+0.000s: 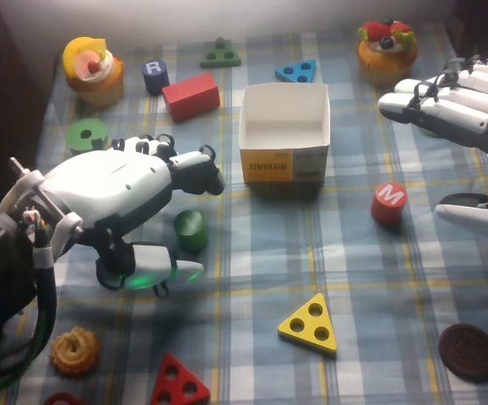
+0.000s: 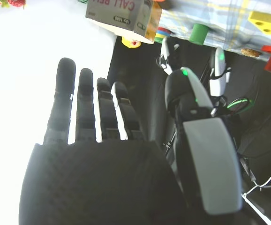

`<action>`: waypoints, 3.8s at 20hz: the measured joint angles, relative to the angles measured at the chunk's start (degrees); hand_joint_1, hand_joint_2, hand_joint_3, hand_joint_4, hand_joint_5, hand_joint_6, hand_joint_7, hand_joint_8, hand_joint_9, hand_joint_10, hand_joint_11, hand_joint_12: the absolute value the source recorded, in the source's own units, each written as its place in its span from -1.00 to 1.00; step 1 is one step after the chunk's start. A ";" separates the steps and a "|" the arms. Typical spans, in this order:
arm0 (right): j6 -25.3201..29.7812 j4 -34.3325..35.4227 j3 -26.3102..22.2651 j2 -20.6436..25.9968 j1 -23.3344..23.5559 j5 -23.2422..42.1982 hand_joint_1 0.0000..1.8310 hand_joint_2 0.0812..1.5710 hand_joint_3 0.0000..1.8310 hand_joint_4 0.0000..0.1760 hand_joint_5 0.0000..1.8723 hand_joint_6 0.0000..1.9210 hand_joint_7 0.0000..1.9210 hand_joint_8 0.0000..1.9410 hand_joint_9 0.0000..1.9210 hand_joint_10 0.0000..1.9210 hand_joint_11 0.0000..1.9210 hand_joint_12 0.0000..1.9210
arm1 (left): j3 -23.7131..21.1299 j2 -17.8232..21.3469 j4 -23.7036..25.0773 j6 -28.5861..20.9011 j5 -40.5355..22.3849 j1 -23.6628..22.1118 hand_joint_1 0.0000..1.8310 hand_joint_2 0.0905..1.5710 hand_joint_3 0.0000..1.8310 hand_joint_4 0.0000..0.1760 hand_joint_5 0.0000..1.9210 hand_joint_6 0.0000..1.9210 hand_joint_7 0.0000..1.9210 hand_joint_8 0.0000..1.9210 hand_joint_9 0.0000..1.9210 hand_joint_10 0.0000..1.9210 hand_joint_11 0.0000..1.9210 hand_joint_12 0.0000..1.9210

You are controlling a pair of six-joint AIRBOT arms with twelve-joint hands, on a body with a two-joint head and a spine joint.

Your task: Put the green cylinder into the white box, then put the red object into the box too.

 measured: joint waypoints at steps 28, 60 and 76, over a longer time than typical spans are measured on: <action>0.24 0.94 0.02 -0.09 -0.42 0.50 -0.36 0.69 -1.00 -1.00 -1.00 -0.75 -0.89 -1.00 -1.00 -0.48 -1.00 0.69 | -0.96 -0.24 2.16 4.31 -10.58 -6.40 0.30 0.54 -1.00 -1.00 -0.27 0.29 -0.12 0.51 -0.50 0.83 -0.93 1.00; 3.91 -3.74 4.76 -4.48 2.05 -7.37 0.08 0.53 -1.00 -1.00 -0.89 -0.48 -0.66 -0.97 -1.00 -0.02 -1.00 0.56 | 3.98 -2.91 8.66 -13.88 -9.49 -10.60 -0.22 0.68 -1.00 -0.60 -0.74 -0.98 -0.78 -0.99 -0.89 -0.90 -1.00 -0.02; 3.93 -5.97 8.66 -9.99 5.79 -14.14 0.02 0.60 -1.00 -1.00 -0.71 -0.43 -0.46 -0.90 -0.94 0.15 -1.00 0.66 | 2.29 -0.83 6.08 -13.86 -13.07 -6.86 -0.25 0.69 -1.00 -0.42 -0.76 -1.00 -0.79 -1.00 -0.98 -0.74 -1.00 -0.44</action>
